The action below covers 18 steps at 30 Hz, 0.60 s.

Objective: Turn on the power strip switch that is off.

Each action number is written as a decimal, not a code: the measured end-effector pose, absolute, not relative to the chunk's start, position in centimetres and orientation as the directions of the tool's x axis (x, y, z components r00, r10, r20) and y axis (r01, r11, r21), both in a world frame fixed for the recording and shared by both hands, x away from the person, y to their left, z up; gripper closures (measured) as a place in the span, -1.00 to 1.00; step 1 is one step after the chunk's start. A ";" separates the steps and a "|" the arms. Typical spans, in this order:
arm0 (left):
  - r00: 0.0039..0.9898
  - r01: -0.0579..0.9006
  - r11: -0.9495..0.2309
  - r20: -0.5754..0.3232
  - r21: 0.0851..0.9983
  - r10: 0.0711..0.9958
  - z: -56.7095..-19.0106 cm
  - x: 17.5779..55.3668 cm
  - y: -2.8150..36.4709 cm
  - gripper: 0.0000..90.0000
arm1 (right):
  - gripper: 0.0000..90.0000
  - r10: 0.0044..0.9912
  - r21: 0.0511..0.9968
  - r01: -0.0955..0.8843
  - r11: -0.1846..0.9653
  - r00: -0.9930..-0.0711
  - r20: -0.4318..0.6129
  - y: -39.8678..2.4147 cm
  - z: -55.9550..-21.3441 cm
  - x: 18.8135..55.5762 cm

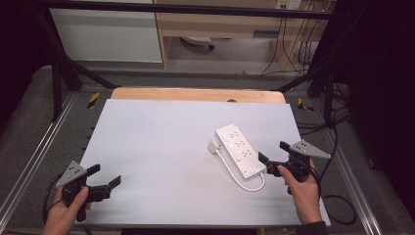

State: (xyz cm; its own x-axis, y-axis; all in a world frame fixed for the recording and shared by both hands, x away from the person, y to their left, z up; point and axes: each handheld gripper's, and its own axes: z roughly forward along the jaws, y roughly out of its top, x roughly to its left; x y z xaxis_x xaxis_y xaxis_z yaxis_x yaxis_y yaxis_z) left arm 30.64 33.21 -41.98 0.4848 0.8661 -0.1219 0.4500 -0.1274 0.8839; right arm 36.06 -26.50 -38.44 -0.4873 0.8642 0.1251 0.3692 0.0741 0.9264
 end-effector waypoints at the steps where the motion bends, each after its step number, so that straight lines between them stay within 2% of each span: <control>1: 0.485 0.450 -0.127 -0.122 0.884 0.866 -42.0 30.6 33.2 -0.86 | -0.88 0.864 0.926 0.372 0.070 -0.486 0.130 -26.5 -38.5 36.1; 9: 0.486 0.453 -0.132 -0.120 0.882 0.866 -42.0 30.7 33.1 -0.86 | -0.71 0.862 0.925 0.371 0.082 -0.492 0.120 -26.1 -38.5 36.5; 18: 0.487 0.451 -0.134 -0.118 0.882 0.865 -42.0 30.7 33.1 -0.86 | -0.36 0.872 0.928 0.359 0.097 -0.480 0.095 -25.5 -38.3 37.2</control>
State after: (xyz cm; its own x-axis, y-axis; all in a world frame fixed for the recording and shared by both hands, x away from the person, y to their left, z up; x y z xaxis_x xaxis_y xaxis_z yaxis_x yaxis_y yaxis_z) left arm 30.70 33.14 -42.04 0.4869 0.8655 -0.1177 0.4514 -0.1340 0.8822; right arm 37.22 -25.49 -38.35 -0.4803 0.8719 0.0949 0.3587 0.0965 0.9284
